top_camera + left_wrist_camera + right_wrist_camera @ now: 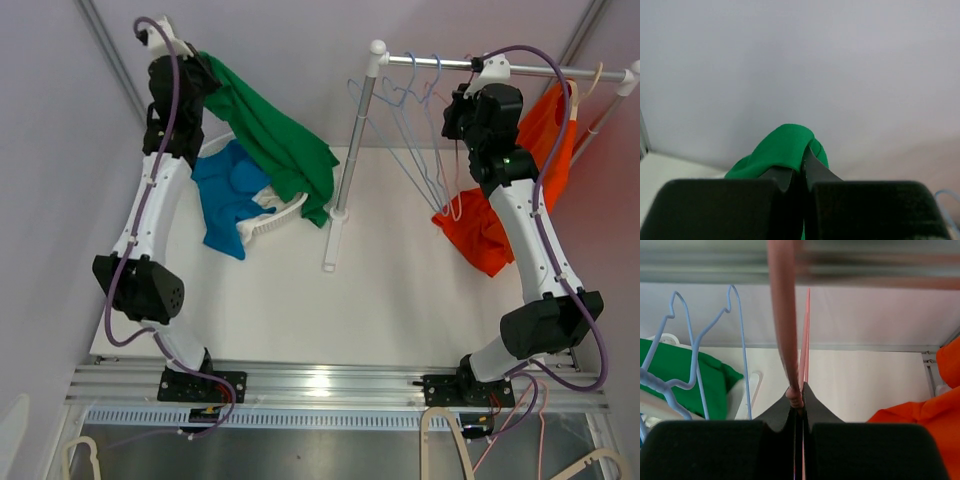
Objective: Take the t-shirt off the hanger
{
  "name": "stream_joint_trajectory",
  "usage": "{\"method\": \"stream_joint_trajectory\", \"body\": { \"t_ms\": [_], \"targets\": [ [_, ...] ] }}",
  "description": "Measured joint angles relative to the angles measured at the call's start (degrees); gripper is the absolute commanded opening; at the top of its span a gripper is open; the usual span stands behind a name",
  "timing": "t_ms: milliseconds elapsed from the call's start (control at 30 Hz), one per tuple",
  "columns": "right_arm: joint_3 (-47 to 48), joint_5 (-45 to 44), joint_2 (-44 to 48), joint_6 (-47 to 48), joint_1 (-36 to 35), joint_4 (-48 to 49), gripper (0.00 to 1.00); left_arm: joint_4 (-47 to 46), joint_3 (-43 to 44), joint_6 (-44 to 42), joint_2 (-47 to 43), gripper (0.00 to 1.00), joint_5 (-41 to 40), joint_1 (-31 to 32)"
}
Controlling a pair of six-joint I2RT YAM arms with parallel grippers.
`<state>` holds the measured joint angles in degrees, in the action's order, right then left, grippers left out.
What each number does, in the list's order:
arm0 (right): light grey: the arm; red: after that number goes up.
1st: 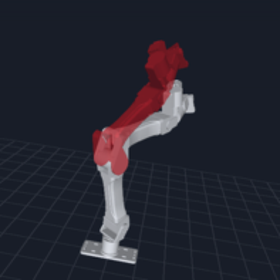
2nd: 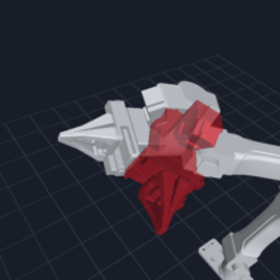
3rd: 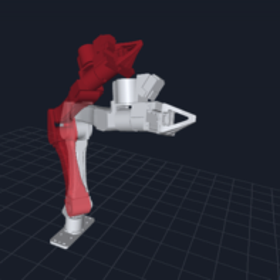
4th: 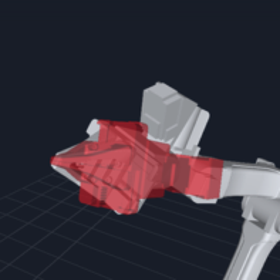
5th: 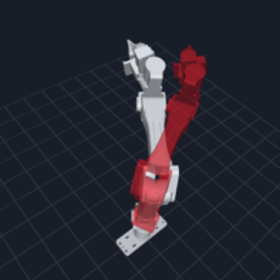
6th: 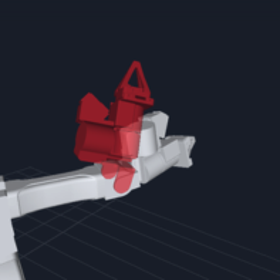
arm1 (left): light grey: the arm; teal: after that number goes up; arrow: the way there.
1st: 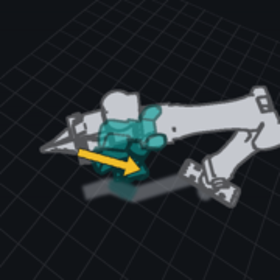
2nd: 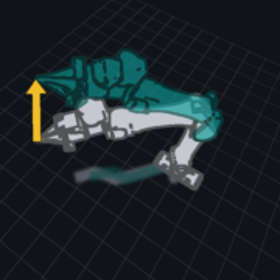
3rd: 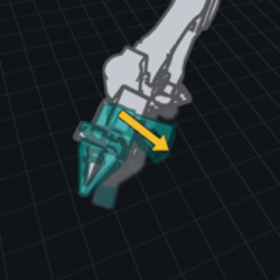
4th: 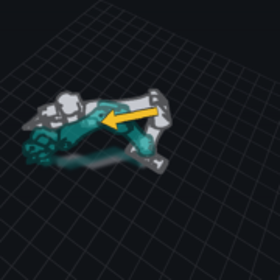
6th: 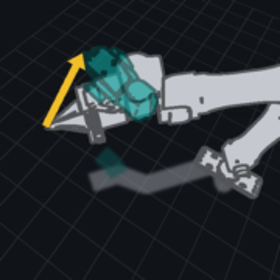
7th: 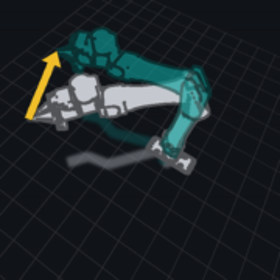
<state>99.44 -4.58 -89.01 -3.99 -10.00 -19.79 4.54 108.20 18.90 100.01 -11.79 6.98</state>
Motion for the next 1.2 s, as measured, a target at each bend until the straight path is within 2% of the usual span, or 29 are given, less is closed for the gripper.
{"method": "stream_joint_trajectory", "body": {
  "t_ms": [167,300,367,700,833,933,967,1033,1067,1100,1167,1200],
  "targets": [
    [-0.11,0.15,0.00,-0.31,0.00,0.13,0.00,1.18,12.15,-0.92,1.57,0.01,0.42,-1.55],
    [-0.17,0.17,0.00,-0.31,0.00,0.17,0.00,3.15,21.81,-1.31,6.29,0.01,0.96,-2.58],
    [-0.22,0.15,0.00,-0.31,0.00,0.24,0.00,3.89,24.02,-1.29,8.31,0.01,1.01,-3.28],
    [-0.22,0.15,0.00,-0.31,0.02,0.20,0.00,6.34,20.15,-2.21,8.87,0.01,-1.68,-4.83],
    [-0.42,0.17,0.00,-0.31,0.02,0.42,0.03,5.38,13.49,-1.97,4.94,0.01,-2.16,-5.09],
    [-0.46,0.63,0.00,-0.57,0.02,0.59,0.15,3.98,2.38,0.37,-0.76,0.01,-1.62,-5.14],
    [-0.46,0.96,0.00,-0.61,0.00,0.44,0.29,3.10,-2.67,1.22,-2.95,0.01,-1.44,-4.90],
    [-0.46,1.68,0.00,-1.16,0.00,-0.33,0.43,2.67,-10.49,2.36,-5.31,0.01,-1.42,-4.33],
    [-0.46,2.08,0.00,-1.38,0.00,-0.81,0.53,2.60,-13.07,2.73,-5.53,0.01,-1.53,-3.89],
    [-0.46,2.29,0.00,-1.68,0.00,-1.31,0.55,2.86,-15.72,3.17,-5.38,0.01,-1.62,-3.08],
    [-0.42,2.51,0.13,-1.79,0.00,-2.10,0.77,4.79,-19.06,4.35,-3.93,0.01,-1.66,-1.14],
    [-0.42,2.45,0.24,-2.05,0.00,-2.67,0.83,5.88,-19.80,5.16,-2.89,0.01,-1.38,-0.15]
  ]
}}
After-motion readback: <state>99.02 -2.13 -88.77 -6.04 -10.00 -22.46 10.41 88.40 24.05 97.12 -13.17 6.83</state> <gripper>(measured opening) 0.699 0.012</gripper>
